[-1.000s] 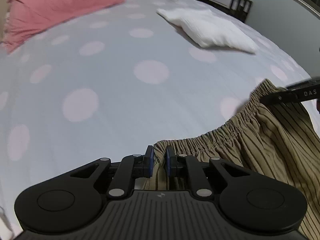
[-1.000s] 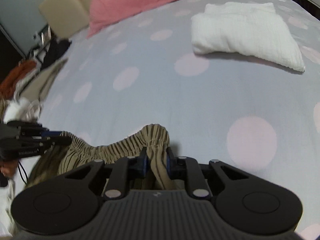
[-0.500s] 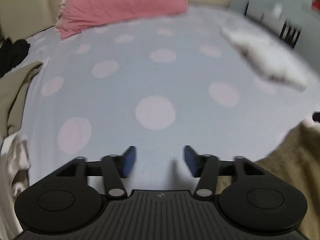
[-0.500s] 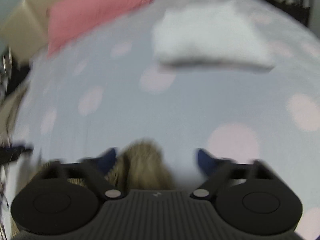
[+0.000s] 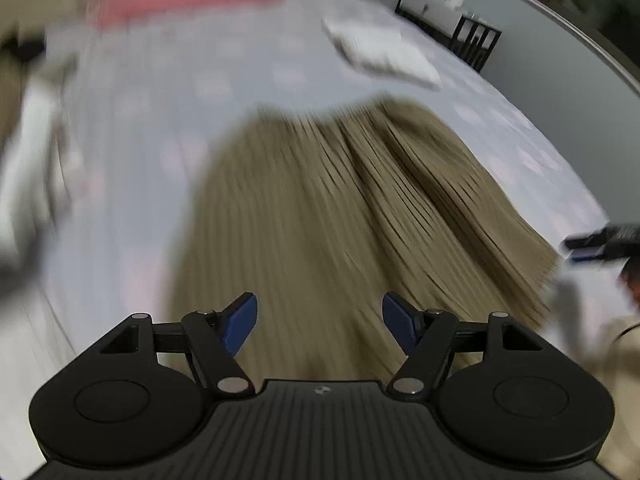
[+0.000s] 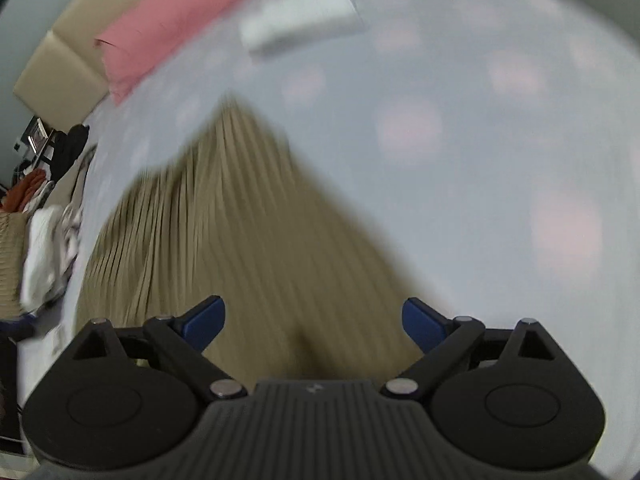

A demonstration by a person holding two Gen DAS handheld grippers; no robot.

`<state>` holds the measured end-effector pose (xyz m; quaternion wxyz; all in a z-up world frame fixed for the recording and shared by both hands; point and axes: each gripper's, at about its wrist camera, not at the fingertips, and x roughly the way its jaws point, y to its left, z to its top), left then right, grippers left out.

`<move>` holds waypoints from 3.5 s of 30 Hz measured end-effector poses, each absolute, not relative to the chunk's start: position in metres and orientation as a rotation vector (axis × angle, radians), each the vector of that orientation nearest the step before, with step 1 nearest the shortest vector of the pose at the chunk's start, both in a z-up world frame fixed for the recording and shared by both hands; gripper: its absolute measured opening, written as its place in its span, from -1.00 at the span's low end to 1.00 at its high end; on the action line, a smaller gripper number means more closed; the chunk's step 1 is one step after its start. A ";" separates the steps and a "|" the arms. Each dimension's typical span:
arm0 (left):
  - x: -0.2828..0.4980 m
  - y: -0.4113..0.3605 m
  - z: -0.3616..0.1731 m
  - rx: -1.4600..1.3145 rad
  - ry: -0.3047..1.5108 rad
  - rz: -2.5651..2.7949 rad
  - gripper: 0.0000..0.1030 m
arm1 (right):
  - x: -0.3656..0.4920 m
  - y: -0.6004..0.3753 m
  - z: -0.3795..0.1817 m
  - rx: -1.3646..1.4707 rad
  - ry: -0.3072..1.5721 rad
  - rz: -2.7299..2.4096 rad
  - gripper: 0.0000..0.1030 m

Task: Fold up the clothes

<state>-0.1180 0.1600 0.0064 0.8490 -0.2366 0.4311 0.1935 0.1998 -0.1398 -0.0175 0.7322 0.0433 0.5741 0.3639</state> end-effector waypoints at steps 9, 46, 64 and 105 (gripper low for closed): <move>-0.130 0.063 -0.057 -0.827 0.961 0.515 0.32 | 0.079 -0.177 -0.076 0.307 1.557 0.826 0.87; -0.084 0.110 -0.124 -1.121 1.090 0.668 -0.12 | 0.097 -0.202 -0.077 0.364 1.361 0.617 0.24; 0.093 0.125 0.031 0.092 0.881 0.033 0.35 | 0.176 -0.232 -0.077 0.358 1.224 0.621 0.65; 0.391 -0.049 -0.180 1.227 1.488 -0.884 -0.08 | 0.207 -0.202 -0.101 0.527 1.065 0.779 0.17</move>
